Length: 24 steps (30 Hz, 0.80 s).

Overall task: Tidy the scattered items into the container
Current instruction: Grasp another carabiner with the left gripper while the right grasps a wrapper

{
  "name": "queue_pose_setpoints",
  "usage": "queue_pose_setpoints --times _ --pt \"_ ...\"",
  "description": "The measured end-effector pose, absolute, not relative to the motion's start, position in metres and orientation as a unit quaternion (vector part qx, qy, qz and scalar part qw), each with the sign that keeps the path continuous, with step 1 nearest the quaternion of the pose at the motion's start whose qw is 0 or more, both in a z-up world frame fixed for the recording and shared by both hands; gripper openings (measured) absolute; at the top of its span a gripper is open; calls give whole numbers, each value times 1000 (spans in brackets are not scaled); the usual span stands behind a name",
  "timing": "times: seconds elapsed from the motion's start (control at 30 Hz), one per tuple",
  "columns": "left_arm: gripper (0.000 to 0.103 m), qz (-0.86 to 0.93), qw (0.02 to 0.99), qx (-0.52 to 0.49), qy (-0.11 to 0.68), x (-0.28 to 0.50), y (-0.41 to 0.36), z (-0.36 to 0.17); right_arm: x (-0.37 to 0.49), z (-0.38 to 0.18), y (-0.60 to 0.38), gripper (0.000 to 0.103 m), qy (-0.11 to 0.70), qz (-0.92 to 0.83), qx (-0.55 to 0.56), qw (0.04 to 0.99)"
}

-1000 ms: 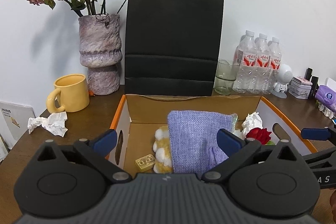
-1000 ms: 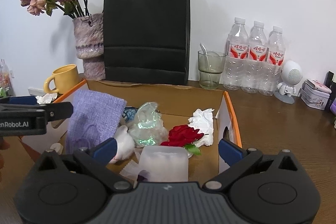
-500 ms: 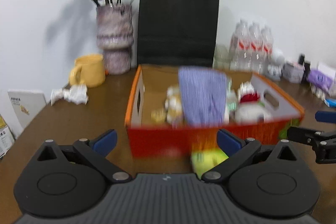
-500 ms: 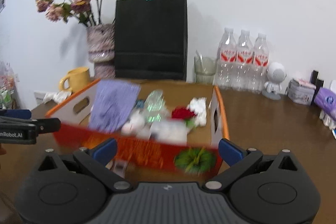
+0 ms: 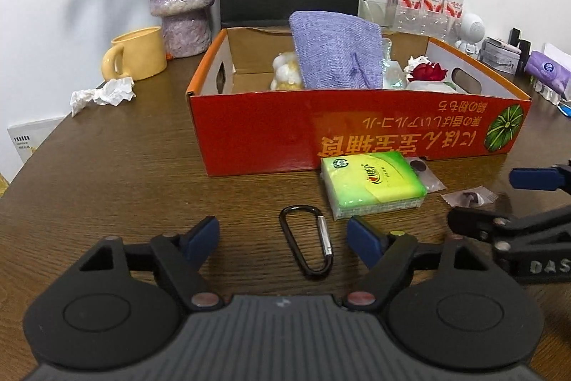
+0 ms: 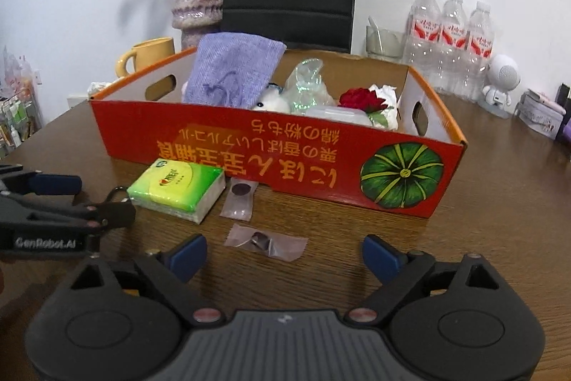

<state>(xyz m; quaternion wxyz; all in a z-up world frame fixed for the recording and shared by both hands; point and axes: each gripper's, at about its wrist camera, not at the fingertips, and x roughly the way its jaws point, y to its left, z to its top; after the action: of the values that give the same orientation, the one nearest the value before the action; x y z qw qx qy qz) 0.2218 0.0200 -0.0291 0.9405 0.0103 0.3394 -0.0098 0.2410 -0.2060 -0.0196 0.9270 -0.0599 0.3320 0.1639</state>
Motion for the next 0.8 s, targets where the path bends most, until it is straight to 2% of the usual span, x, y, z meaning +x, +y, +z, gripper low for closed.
queue_pose_setpoints --times 0.1,0.13,0.17,0.2,0.23,0.4,0.53,0.6,0.63,0.8 --pt "63 -20 943 12 333 220 19 -28 244 -22 -204 81 337 167 -57 925" --pt "49 -24 944 13 330 219 19 -27 242 -21 -204 69 336 175 -53 924" --pt "33 -28 944 15 328 219 18 -27 241 -20 -205 53 333 180 -51 924" --pt "27 -30 945 16 326 218 18 -26 240 -19 -205 45 331 180 -51 925" --pt "27 -32 945 17 325 218 18 -26 239 -18 -206 36 329 179 -51 926" --pt "26 -32 946 8 321 218 21 -26 233 -17 -206 28 322 183 -54 927" --pt "26 -31 947 2 319 217 23 -26 229 -14 -206 17 309 185 -56 931" --pt "22 -30 949 0 313 216 24 -25 228 -13 -207 16 306 186 -55 932" --pt "4 -31 950 0 310 215 24 -24 228 -13 -207 16 307 187 -53 931" --pt "5 -34 949 -6 314 215 25 -25 227 -12 -209 14 304 191 -48 932"
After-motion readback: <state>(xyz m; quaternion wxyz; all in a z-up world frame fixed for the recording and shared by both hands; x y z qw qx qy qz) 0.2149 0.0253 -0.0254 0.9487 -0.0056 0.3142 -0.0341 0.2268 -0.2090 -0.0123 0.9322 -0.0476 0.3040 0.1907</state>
